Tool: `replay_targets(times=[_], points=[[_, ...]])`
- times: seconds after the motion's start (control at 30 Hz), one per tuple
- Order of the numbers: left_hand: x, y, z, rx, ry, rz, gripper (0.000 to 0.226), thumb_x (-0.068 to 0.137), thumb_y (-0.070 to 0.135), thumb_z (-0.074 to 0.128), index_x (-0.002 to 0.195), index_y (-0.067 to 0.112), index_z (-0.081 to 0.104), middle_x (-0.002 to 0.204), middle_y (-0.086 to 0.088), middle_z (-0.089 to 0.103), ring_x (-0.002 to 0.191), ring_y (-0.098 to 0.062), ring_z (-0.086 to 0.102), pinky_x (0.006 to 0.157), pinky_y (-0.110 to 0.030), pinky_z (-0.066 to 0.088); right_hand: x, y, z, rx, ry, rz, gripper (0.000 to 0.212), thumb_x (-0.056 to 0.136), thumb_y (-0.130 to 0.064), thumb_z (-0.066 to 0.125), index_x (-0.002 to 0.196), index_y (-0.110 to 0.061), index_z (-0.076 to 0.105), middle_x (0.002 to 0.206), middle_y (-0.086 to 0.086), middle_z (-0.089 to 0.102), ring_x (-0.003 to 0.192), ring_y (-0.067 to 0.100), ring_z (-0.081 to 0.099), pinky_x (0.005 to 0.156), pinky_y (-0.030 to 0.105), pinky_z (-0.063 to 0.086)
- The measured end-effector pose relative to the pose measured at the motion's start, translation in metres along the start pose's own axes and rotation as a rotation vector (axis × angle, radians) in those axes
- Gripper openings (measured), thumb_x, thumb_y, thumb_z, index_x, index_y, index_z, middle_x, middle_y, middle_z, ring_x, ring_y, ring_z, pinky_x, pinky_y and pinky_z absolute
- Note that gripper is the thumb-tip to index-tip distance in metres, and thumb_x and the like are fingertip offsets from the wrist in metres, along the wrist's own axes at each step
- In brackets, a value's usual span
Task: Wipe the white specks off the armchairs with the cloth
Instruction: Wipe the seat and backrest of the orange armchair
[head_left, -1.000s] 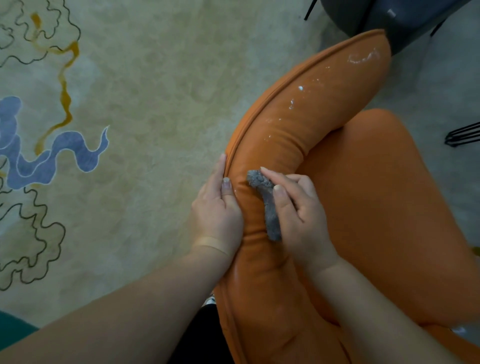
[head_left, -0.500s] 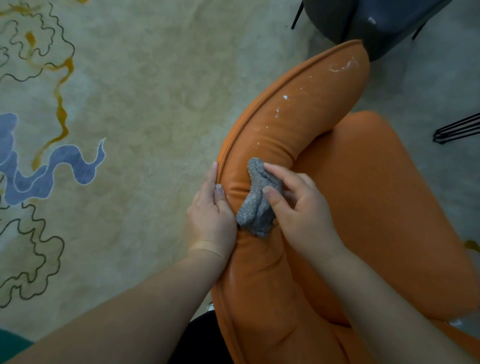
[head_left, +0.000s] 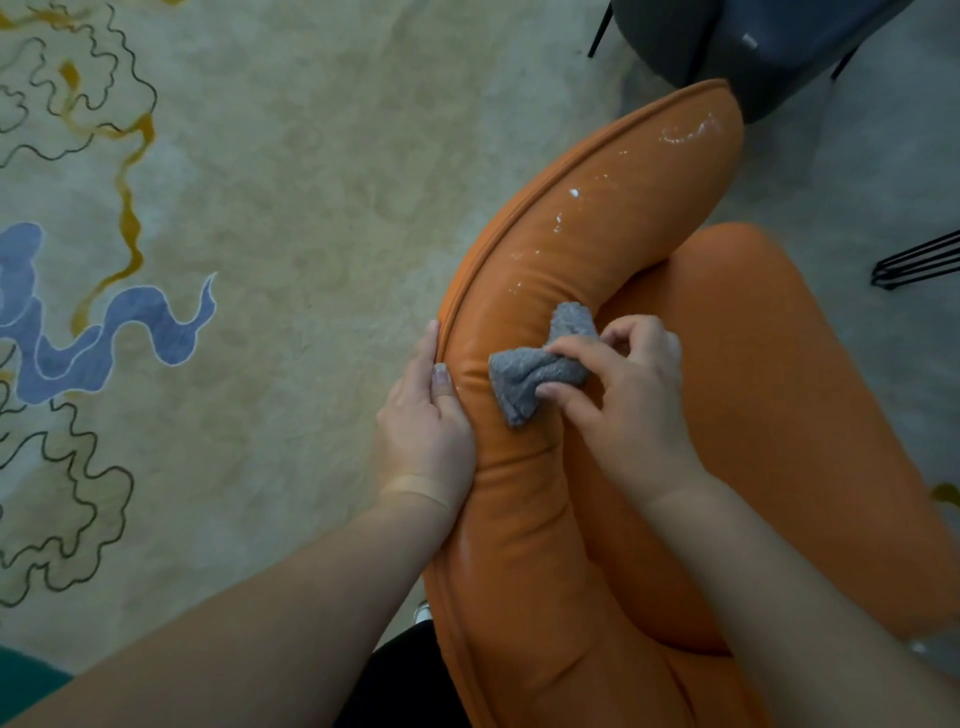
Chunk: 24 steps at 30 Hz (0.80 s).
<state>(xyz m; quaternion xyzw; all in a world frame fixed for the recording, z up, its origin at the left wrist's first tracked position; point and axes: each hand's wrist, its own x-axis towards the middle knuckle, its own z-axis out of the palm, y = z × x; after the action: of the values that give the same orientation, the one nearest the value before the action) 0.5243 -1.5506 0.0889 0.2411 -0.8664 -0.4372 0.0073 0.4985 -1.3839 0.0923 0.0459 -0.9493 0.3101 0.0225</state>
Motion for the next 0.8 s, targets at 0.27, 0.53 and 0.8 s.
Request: replay_targets(times=[0.27, 0.53, 0.8], points=[[0.001, 0.002, -0.003, -0.038, -0.031, -0.015, 0.041, 0.101, 0.022, 0.04, 0.14, 0.034, 0.045, 0.141, 0.004, 0.051, 0.127, -0.013, 0.047, 0.091, -0.006, 0.026, -0.001, 0.005, 0.018, 0.123, -0.011, 0.079, 0.046, 0.076, -0.062, 0.054, 0.094, -0.02, 0.061, 0.097, -0.004, 0.056, 0.094, 0.019, 0.05, 0.084, 0.046, 0.045], [0.02, 0.007, -0.011, 0.019, -0.182, 0.027, 0.045, 0.102, 0.022, 0.037, 0.146, 0.036, 0.036, 0.146, 0.005, 0.045, 0.133, -0.013, 0.041, 0.096, -0.013, 0.025, -0.009, 0.003, 0.028, 0.272, -0.032, 0.045, 0.064, 0.079, -0.059, 0.057, 0.133, -0.025, 0.053, 0.099, -0.003, 0.043, 0.094, 0.014, 0.048, 0.088, 0.026, 0.041], [0.077, 0.02, -0.005, -0.029, -0.403, 0.214, 0.046, 0.102, 0.017, 0.037, 0.147, 0.026, 0.036, 0.148, 0.004, 0.04, 0.136, -0.006, 0.034, 0.105, -0.015, 0.022, 0.006, -0.017, 0.047, 0.284, 0.173, 0.178, 0.056, 0.082, -0.038, 0.065, 0.135, -0.022, 0.055, 0.104, 0.0, 0.046, 0.099, 0.011, 0.048, 0.094, 0.007, 0.032]])
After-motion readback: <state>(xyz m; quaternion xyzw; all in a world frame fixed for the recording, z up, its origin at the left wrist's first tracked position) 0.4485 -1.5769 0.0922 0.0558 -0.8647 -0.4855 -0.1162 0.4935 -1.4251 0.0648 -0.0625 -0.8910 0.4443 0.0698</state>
